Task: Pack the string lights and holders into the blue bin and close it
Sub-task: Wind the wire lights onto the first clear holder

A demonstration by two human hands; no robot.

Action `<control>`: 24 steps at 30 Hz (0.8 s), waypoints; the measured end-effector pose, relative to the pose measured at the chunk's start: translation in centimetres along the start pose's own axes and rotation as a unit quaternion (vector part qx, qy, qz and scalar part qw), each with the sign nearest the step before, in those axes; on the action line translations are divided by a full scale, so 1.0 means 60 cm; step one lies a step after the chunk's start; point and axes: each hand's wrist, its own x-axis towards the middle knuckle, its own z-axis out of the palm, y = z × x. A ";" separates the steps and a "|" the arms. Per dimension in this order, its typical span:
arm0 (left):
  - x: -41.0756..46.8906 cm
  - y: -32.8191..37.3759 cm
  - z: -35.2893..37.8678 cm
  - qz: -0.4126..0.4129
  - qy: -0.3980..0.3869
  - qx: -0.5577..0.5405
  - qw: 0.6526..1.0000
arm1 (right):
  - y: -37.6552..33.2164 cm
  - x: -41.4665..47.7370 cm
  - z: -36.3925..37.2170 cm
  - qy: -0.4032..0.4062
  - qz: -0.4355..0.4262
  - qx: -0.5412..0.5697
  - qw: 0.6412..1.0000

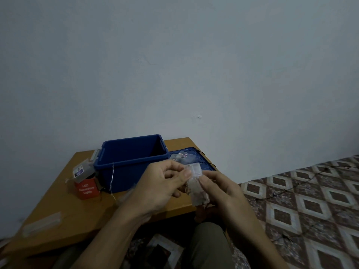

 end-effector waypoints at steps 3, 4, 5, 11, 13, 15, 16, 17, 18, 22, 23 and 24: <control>-0.003 -0.004 -0.010 0.014 0.018 -0.017 1.000 | -0.006 0.012 0.017 -0.009 0.012 -0.010 1.000; -0.005 -0.007 -0.014 0.019 0.024 -0.024 0.999 | -0.009 0.016 0.023 -0.018 0.014 -0.013 1.000; -0.007 -0.009 -0.018 0.023 0.031 -0.031 0.999 | -0.011 0.019 0.028 -0.027 0.017 -0.016 0.999; -0.019 -0.023 -0.044 0.033 0.074 -0.069 0.994 | -0.015 0.036 0.059 -0.069 0.018 -0.015 0.997; -0.022 -0.026 -0.053 0.035 0.090 -0.073 0.993 | -0.013 0.043 0.072 -0.070 0.019 -0.015 0.997; -0.023 -0.029 -0.063 0.033 0.103 -0.080 0.991 | -0.011 0.051 0.084 -0.076 0.017 -0.014 0.997; -0.023 -0.031 -0.068 0.029 0.108 -0.086 0.990 | -0.009 0.056 0.090 -0.082 0.015 -0.017 0.996; -0.024 -0.033 -0.073 0.024 0.113 -0.096 0.989 | -0.008 0.061 0.095 -0.088 0.011 -0.021 0.996; -0.024 -0.036 -0.079 0.017 0.121 -0.108 0.987 | -0.006 0.067 0.101 -0.093 0.009 -0.023 0.995; -0.017 -0.046 -0.096 -0.021 0.143 -0.161 0.976 | 0.006 0.097 0.125 -0.105 0.006 -0.019 0.994; -0.012 -0.050 -0.100 -0.033 0.144 -0.166 0.975 | 0.009 0.108 0.131 -0.100 0.008 -0.021 0.995; -0.005 -0.055 -0.105 -0.046 0.149 -0.163 0.974 | 0.013 0.120 0.138 -0.092 0.011 -0.023 0.995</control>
